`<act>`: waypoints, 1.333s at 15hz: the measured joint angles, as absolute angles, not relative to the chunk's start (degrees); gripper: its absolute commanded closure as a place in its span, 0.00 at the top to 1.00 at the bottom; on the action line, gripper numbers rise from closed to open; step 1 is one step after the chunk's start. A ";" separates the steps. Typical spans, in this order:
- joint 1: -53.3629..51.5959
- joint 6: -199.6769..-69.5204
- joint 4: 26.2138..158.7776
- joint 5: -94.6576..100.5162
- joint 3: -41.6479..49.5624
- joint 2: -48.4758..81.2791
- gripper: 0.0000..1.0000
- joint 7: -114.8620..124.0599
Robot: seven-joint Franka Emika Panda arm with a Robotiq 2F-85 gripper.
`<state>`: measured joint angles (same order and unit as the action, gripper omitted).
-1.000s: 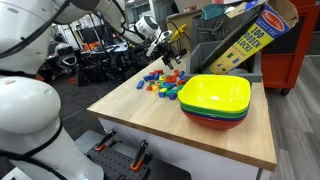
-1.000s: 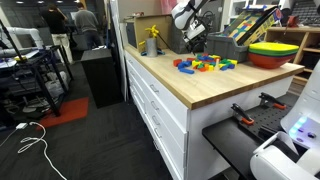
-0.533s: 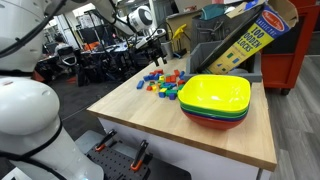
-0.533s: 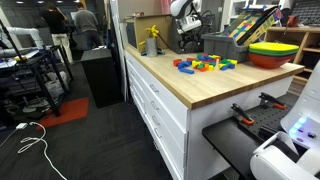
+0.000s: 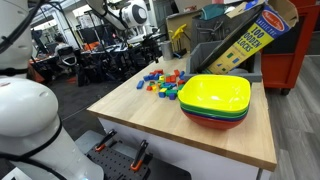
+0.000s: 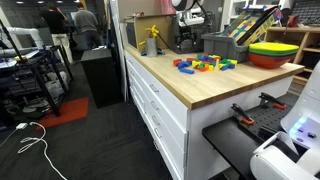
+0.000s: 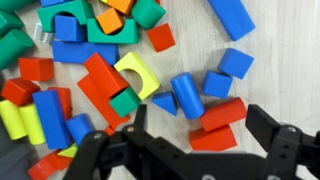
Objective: Move one of the blue blocks closer to the grey bin
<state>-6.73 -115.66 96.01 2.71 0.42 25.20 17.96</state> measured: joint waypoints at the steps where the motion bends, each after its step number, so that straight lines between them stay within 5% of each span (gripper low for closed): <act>1: -6.45 -116.54 97.75 2.31 0.02 23.83 1.00 15.65; 20: -4.21 -117.37 125.81 0.84 -0.98 -1.83 1.00 1.21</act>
